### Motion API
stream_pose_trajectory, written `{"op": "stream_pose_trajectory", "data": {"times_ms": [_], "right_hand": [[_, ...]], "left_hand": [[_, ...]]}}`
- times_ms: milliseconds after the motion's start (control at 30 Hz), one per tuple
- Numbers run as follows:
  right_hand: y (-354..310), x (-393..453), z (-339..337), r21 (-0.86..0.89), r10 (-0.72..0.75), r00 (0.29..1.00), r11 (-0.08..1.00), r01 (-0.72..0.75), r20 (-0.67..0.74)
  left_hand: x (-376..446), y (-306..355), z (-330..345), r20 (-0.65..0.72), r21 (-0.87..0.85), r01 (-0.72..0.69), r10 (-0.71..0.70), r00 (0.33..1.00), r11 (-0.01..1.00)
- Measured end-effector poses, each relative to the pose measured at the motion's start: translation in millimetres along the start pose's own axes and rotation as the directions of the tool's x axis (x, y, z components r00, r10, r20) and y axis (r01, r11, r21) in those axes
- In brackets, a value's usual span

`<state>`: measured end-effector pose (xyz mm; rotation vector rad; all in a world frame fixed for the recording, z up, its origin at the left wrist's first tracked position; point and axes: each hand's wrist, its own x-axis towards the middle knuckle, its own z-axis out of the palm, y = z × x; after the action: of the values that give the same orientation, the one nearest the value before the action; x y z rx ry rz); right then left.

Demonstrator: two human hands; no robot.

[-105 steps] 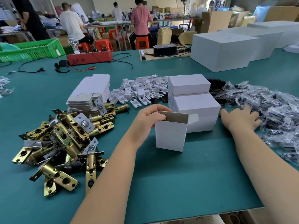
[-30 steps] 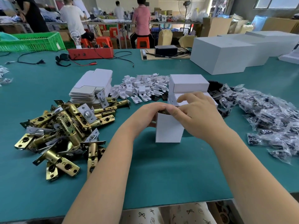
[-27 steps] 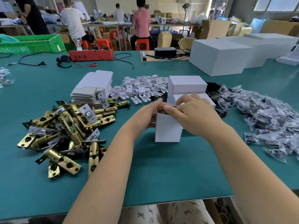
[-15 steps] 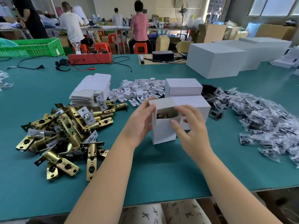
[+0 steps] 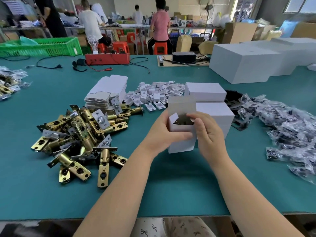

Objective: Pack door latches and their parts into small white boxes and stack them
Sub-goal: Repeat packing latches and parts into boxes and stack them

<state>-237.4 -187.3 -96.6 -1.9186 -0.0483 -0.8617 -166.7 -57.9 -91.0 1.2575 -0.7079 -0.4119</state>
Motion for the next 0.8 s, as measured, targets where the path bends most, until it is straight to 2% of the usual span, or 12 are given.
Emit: {"op": "stream_pose_trajectory", "data": {"times_ms": [67,133,300,467,600,800], "right_hand": [[2,-1,-1,0.005,0.002,1.000,1.000,-0.002,-0.005],[4,-1,0,-0.008,0.006,1.000,1.000,-0.007,-0.026],[4,-2,6,-0.053,0.004,0.988,0.999,-0.013,-0.156],[-1,-10,5,0.150,0.152,0.986,0.979,-0.141,-0.063],[-1,-13,4,0.123,0.144,0.987,0.983,-0.134,-0.077],[-2,-12,7,0.004,0.095,0.994,0.996,-0.094,-0.060]], "left_hand": [[-1,-2,4,-0.119,0.103,0.027,-0.015,0.993,0.994],[-1,-5,6,-0.147,0.130,0.019,0.000,0.989,0.991],[-2,-4,6,-0.076,0.113,-0.014,0.023,0.997,0.993],[1,0,-1,-0.084,0.074,0.014,-0.008,0.996,0.997],[1,3,-7,0.008,0.065,0.067,-0.068,0.998,0.996],[0,2,-6,-0.012,0.052,0.039,-0.038,0.999,0.998]]}}
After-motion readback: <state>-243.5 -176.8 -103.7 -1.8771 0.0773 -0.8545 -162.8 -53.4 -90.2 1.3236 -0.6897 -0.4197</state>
